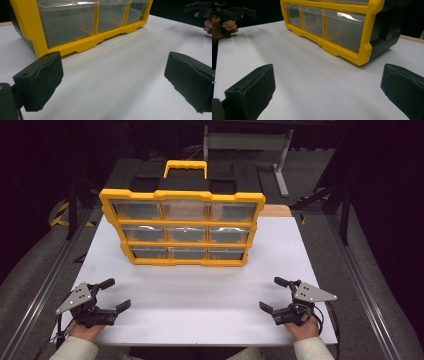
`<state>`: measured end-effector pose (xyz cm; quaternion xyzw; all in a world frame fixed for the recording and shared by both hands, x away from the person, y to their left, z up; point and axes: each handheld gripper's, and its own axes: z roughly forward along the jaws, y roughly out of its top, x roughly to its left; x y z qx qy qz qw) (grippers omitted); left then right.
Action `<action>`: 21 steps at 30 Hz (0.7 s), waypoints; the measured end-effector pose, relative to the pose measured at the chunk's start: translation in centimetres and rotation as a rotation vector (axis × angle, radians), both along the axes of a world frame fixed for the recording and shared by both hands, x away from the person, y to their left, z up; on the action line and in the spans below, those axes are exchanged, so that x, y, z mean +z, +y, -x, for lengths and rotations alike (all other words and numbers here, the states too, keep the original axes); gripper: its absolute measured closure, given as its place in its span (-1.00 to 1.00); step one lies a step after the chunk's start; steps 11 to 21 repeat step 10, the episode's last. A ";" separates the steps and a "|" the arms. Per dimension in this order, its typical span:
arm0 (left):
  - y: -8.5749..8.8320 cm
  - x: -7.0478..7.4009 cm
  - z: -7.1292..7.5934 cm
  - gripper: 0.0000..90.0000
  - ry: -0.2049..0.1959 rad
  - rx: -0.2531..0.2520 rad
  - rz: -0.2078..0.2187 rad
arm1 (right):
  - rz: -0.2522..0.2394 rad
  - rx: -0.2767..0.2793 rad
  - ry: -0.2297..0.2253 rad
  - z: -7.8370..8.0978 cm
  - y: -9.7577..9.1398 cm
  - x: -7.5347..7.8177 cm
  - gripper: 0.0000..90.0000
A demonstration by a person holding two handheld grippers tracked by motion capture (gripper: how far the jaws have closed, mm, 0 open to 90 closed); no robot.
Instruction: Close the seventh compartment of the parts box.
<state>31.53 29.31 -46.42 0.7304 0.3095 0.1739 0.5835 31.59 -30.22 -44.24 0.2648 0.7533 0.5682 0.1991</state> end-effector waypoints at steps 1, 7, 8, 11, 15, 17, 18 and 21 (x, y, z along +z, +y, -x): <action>0.0 0.0 0.0 -0.94 0.000 0.000 0.000 | 0.000 0.000 0.000 0.0 0.0 0.0 -1.00; 0.0 0.0 0.0 -0.94 0.000 0.000 0.007 | 0.010 -0.001 0.004 0.0 0.1 -0.1 -1.00; 0.0 0.0 0.0 -0.94 0.001 0.002 0.007 | 0.007 -0.001 0.005 0.0 0.1 -0.1 -1.00; 0.0 0.0 0.0 -0.94 0.001 0.003 0.008 | 0.007 -0.002 0.006 0.0 0.1 -0.1 -1.00; 0.0 0.0 0.0 -0.94 0.001 0.003 0.008 | 0.007 -0.002 0.006 0.0 0.1 -0.1 -1.00; 0.0 0.0 0.0 -0.94 0.001 0.003 0.008 | 0.007 -0.002 0.006 0.0 0.1 -0.1 -1.00; 0.0 0.0 0.0 -0.94 0.001 0.003 0.008 | 0.007 -0.002 0.006 0.0 0.1 -0.1 -1.00; 0.0 0.0 0.0 -0.94 0.001 0.003 0.008 | 0.007 -0.002 0.006 0.0 0.1 -0.1 -1.00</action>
